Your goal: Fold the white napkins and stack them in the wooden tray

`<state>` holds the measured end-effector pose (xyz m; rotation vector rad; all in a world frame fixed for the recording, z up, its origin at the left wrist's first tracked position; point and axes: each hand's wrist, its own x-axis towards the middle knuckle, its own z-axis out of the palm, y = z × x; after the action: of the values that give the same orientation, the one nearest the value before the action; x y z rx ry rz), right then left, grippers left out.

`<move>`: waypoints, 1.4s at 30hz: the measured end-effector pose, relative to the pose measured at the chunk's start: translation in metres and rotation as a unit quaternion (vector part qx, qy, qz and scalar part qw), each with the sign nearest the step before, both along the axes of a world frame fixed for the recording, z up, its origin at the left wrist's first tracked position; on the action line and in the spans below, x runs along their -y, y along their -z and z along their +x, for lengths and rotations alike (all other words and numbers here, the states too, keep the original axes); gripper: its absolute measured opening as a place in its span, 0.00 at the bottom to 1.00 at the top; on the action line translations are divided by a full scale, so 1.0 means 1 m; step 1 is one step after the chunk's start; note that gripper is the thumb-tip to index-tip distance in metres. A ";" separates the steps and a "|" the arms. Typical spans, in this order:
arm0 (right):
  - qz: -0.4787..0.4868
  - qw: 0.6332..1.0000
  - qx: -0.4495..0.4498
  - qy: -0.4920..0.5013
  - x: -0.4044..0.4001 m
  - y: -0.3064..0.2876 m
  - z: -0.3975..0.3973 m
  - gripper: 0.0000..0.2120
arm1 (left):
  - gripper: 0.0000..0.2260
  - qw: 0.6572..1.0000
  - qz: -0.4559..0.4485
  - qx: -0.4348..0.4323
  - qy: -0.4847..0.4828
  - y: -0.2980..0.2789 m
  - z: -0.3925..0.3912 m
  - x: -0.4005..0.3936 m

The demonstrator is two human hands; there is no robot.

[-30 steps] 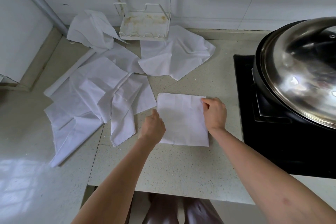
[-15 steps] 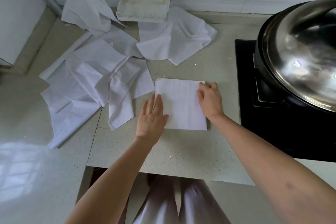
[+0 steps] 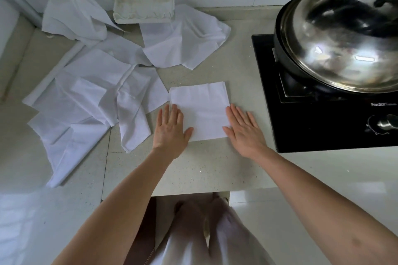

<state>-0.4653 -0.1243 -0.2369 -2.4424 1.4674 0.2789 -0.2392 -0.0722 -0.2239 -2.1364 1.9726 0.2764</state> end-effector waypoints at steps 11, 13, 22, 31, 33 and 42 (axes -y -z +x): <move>0.036 0.999 -0.006 0.002 0.122 -0.038 0.065 0.26 | 0.20 0.999 0.010 -0.022 0.023 -0.029 0.021 0.089; 0.073 0.996 -0.054 -0.019 0.137 -0.047 0.074 0.32 | 0.27 0.999 0.016 -0.037 -0.002 -0.031 0.026 0.103; 0.107 0.994 -0.026 -0.003 0.149 -0.047 0.075 0.11 | 0.24 0.985 0.065 -0.151 -0.051 -0.029 0.035 0.122; -0.280 0.928 0.208 -0.133 0.128 -0.095 0.053 0.18 | 0.08 0.921 -0.335 -0.158 0.122 -0.098 0.052 0.102; -0.289 0.922 0.193 -0.169 0.114 -0.093 0.047 0.22 | 0.08 0.913 -0.339 -0.141 0.179 -0.100 0.052 0.087; 0.065 0.982 0.125 -0.124 0.028 -0.028 0.025 0.21 | 0.15 0.959 0.052 -0.272 0.066 -0.028 0.027 0.009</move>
<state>-0.4400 -0.1524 -0.2093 -2.4481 1.0127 0.1085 -0.2125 -0.0813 -0.1962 -1.9928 2.3004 1.0132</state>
